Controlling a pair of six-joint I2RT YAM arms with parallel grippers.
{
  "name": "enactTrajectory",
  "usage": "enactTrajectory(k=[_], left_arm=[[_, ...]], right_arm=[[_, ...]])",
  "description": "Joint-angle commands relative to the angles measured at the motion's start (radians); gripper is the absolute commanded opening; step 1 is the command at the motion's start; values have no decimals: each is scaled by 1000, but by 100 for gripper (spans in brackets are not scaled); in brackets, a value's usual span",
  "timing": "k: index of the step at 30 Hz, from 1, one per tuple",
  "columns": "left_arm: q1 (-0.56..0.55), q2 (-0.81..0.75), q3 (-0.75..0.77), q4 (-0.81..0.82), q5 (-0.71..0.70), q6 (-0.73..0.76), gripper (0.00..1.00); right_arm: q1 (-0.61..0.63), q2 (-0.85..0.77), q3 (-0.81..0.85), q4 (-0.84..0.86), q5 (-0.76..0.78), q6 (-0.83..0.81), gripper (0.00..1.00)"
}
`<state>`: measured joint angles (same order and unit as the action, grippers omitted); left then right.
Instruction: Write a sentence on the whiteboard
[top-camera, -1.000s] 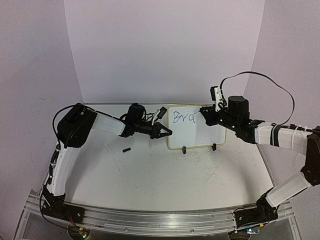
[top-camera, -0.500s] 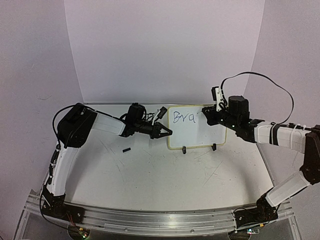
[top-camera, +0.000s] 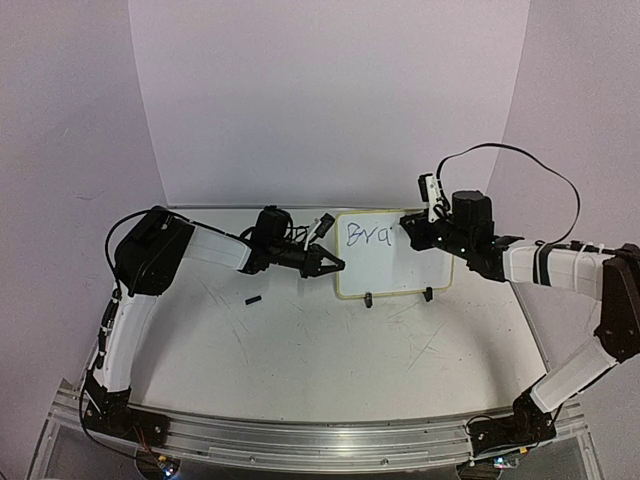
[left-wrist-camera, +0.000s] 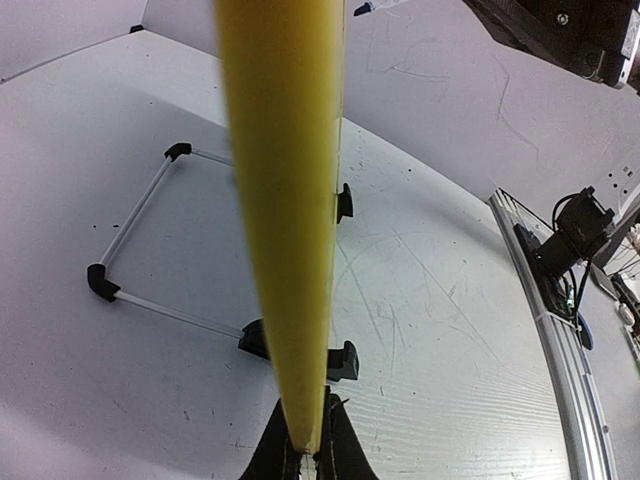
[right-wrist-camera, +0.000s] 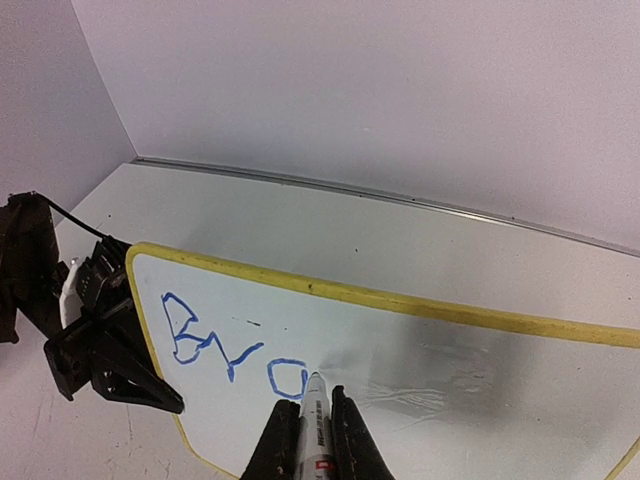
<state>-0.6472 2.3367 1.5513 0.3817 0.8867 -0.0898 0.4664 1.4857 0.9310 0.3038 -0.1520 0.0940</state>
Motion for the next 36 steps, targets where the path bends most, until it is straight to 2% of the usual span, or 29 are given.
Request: enactTrajectory(k=[1, 14, 36], left_arm=[[-2, 20, 7, -135, -86, 66, 0], [-2, 13, -1, -138, -92, 76, 0], [-2, 11, 4, -147, -95, 76, 0]], right_arm=[[3, 14, 43, 23, -3, 8, 0], [4, 38, 56, 10, 49, 9, 0], [3, -39, -45, 2, 86, 21, 0]])
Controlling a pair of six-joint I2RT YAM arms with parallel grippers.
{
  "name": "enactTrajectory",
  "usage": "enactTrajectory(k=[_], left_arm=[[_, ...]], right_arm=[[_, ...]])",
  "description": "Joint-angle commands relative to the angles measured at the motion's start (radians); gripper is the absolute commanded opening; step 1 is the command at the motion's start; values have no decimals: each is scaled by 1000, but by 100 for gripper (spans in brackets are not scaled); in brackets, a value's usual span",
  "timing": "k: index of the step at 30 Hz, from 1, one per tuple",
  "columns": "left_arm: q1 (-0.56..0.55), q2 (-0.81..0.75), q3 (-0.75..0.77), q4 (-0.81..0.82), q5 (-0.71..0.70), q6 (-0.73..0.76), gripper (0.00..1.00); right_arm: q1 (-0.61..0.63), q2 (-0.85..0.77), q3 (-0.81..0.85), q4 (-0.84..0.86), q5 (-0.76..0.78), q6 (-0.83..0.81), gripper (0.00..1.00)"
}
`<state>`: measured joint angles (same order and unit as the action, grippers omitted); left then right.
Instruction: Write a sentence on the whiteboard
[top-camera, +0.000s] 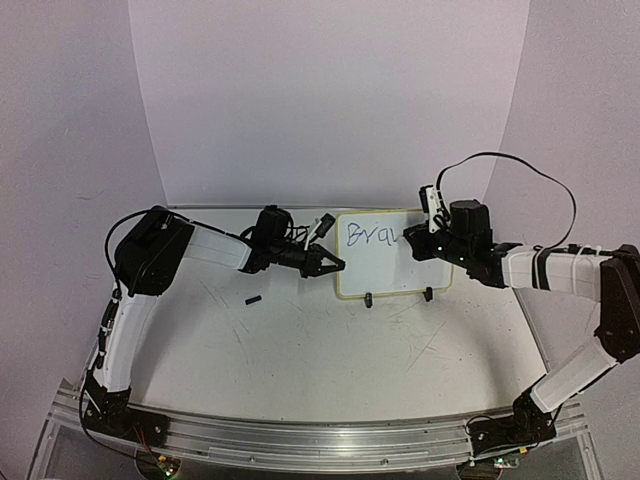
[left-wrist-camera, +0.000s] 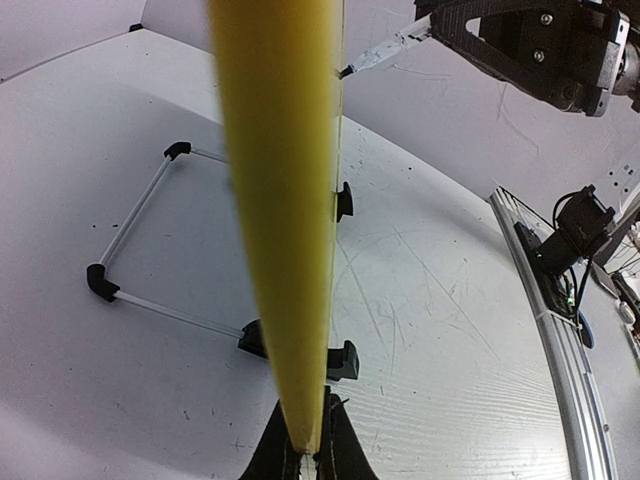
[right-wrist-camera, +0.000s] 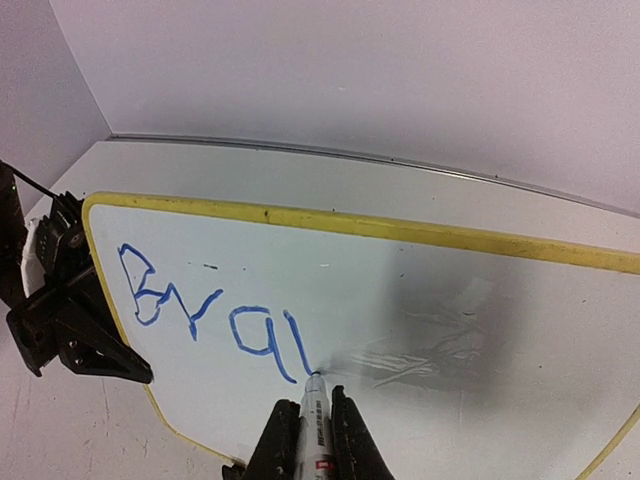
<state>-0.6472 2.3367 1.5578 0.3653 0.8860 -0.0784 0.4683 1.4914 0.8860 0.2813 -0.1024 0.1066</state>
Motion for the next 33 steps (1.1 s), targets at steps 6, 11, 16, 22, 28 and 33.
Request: enactTrajectory(k=[6, 11, 16, 22, 28, 33], left_arm=[[-3, 13, -2, -132, -92, 63, 0], [-2, 12, -2, -134, -91, 66, 0], [-4, 16, -2, -134, -89, 66, 0], [-2, 14, -3, -134, -90, 67, 0], [-2, 12, -6, -135, -106, 68, 0], [-2, 19, 2, -138, -105, 71, 0]], right_arm=[[1, -31, 38, 53, 75, 3, 0], [1, -24, 56, 57, 102, -6, 0], [1, -23, 75, 61, 130, -11, 0], [2, -26, 75, 61, 115, -2, 0], [13, -136, 6, 46, -3, 20, 0], [10, -140, -26, 15, 33, 18, 0]])
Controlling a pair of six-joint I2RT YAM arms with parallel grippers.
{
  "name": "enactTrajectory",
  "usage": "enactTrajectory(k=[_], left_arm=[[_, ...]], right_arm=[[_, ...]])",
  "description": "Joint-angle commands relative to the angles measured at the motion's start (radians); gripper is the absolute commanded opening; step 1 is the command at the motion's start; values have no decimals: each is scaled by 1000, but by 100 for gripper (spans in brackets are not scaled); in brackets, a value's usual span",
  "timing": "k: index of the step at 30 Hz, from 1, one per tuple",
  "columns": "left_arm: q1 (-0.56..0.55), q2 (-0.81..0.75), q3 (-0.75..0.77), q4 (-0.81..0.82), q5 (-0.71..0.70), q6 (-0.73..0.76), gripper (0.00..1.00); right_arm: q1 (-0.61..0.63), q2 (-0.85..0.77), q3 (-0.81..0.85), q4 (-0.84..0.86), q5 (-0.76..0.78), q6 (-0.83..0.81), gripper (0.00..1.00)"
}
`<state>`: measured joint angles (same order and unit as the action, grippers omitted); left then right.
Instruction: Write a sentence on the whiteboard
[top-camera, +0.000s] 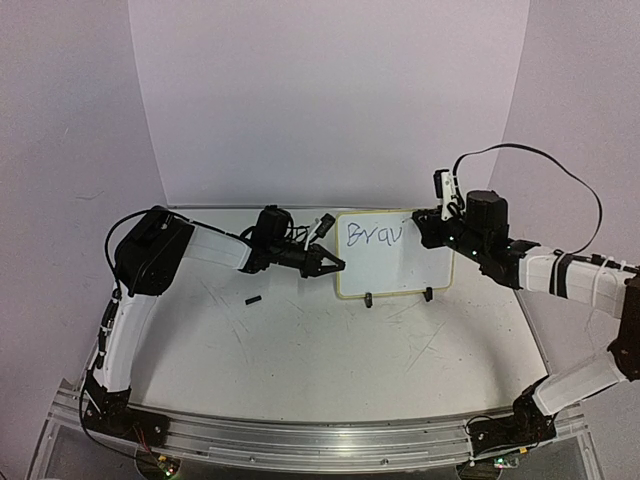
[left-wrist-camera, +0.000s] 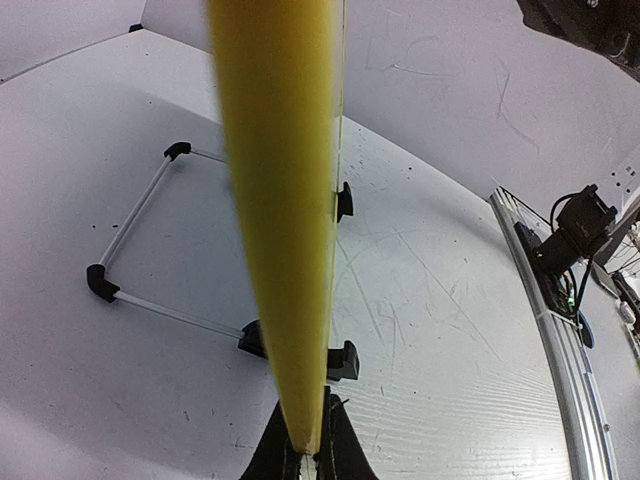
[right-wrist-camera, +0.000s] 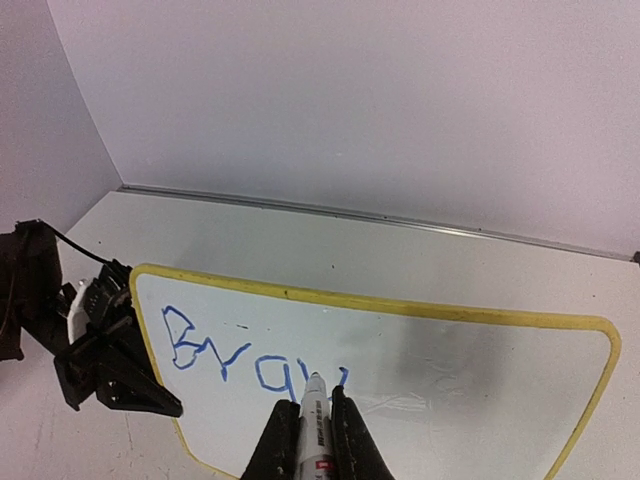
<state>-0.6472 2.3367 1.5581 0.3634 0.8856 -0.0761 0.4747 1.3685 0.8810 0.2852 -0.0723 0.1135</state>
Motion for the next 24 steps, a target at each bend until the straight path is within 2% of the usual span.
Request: enactTrajectory(k=[1, 24], left_arm=[[-2, 18, 2, -137, -106, 71, 0], [-2, 16, 8, -156, -109, 75, 0]], right_arm=[[-2, -11, -17, 13, -12, 15, 0], [-30, 86, 23, 29, 4, 35, 0]])
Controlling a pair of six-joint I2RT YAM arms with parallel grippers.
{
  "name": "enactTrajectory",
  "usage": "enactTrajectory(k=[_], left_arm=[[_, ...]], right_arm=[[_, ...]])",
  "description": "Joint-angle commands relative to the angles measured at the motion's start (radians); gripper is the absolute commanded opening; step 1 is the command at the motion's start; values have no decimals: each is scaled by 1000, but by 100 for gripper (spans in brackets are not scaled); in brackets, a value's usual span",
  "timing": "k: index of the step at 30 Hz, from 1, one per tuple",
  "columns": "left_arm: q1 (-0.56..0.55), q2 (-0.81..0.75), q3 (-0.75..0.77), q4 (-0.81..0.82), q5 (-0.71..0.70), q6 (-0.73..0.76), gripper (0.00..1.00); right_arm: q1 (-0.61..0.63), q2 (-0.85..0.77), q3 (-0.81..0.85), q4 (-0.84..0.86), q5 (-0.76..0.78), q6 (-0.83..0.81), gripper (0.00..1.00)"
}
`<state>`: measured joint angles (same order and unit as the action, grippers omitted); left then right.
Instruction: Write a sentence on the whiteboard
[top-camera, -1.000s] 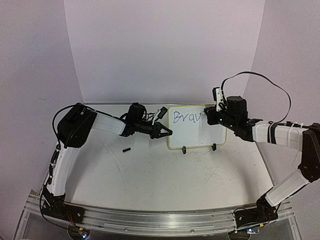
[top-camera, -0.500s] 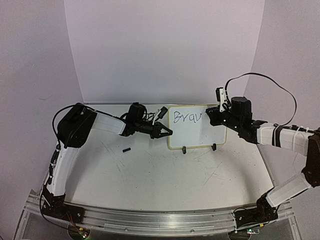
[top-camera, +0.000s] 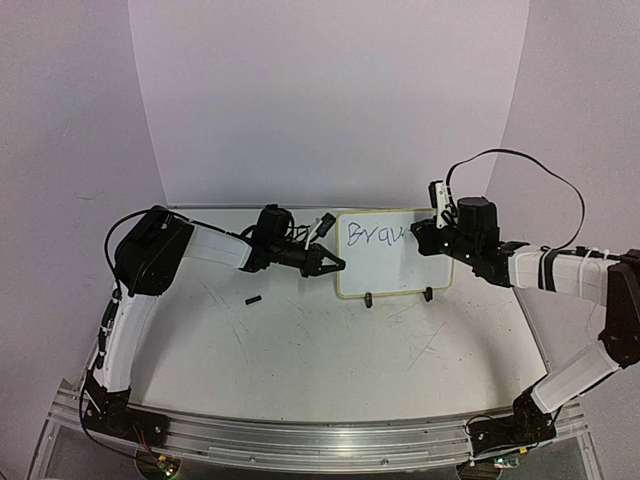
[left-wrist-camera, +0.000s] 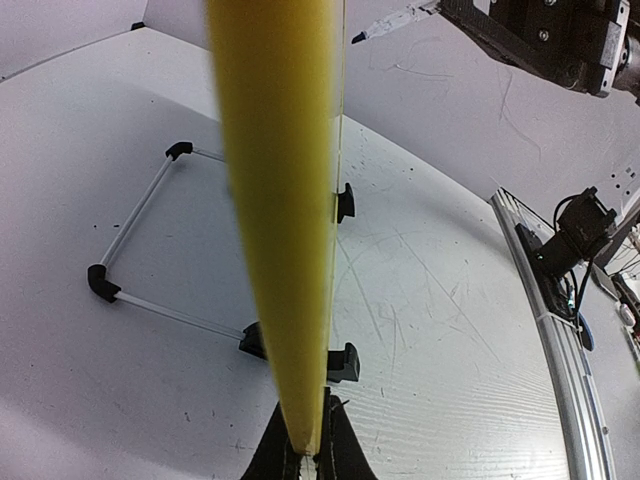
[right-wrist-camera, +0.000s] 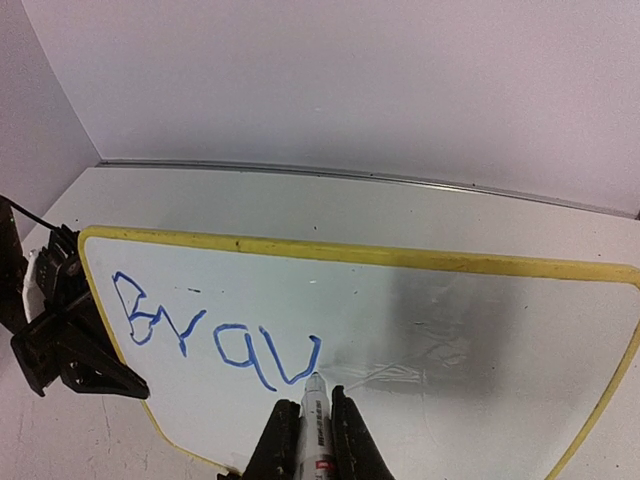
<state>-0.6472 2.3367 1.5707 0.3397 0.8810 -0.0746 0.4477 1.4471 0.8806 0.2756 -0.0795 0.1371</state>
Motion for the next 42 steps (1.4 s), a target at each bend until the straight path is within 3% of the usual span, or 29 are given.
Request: enactTrajectory(k=[1, 27, 42], left_arm=[[-1, 15, -5, -133, -104, 73, 0], [-2, 12, -1, -146, -109, 97, 0], [-3, 18, 7, -154, -105, 104, 0]], right_arm=[[-3, 4, 17, 45, 23, 13, 0], [-13, -23, -4, 56, 180, 22, 0], [-15, -3, 17, 81, 87, 17, 0]])
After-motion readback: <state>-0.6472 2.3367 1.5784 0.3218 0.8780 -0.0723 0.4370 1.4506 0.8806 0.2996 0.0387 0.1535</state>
